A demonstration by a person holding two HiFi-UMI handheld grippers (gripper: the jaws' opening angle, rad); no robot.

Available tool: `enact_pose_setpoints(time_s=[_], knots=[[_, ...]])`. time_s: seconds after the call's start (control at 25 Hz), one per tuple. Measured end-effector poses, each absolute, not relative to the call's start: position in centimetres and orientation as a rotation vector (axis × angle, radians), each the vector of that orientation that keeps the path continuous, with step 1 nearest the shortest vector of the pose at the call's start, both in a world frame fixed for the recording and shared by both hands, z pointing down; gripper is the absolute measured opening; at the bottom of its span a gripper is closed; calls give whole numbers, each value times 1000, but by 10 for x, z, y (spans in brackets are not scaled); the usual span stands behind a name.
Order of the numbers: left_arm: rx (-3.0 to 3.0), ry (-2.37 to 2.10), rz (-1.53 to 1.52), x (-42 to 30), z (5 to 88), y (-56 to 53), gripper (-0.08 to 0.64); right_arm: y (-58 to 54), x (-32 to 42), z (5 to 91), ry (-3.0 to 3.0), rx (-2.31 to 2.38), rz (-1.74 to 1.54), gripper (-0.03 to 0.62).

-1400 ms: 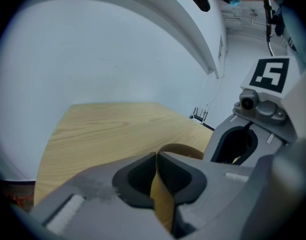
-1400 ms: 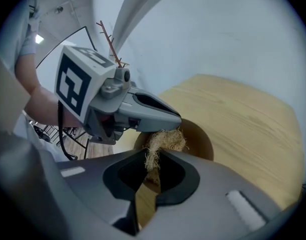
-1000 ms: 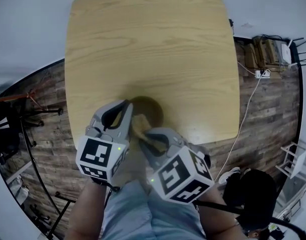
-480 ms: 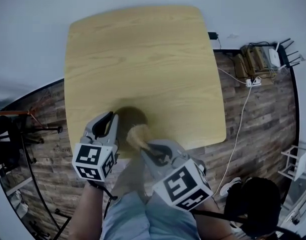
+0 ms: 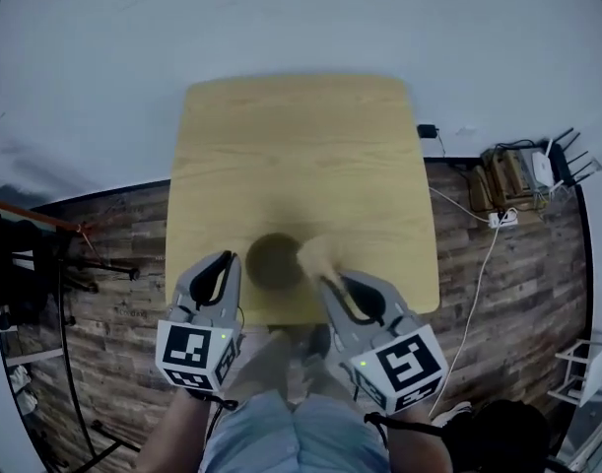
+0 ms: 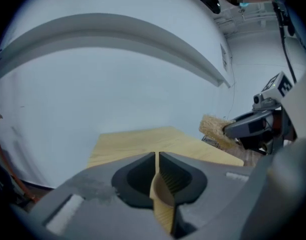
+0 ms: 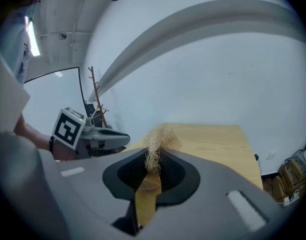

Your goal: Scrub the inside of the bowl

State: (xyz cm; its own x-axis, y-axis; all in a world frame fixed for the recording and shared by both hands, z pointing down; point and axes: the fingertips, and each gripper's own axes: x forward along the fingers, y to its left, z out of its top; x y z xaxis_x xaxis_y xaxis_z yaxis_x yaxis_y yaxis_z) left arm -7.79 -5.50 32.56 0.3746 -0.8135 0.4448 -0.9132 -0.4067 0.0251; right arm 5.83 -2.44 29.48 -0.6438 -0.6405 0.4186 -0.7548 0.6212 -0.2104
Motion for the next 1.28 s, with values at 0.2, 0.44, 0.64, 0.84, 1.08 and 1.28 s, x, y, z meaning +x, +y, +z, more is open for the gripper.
enact_pose_setpoints(time_s=[0.2,0.44,0.64,0.84,1.08,1.28], knots=[[2435,-1710,440,-83,262,-36,20,-31,57,256,-2615,1204,413,48],[2377,-1887,310,-79,217,-3,20,-18,49,223,-2684,1195,292,46],[2358,-1920,290,-81,207,15,20,-7,43,211,-2699,1210,223,43],[2378,-1896,253,-86,200,20,20,-3,33,202,-2694,1245,185,43],[2458,-1810,203,-96,188,7,20,-6,14,185,-2665,1327,143,44],[2514,-1738,161,-105,183,3,20,-5,1,175,-2632,1387,102,43]])
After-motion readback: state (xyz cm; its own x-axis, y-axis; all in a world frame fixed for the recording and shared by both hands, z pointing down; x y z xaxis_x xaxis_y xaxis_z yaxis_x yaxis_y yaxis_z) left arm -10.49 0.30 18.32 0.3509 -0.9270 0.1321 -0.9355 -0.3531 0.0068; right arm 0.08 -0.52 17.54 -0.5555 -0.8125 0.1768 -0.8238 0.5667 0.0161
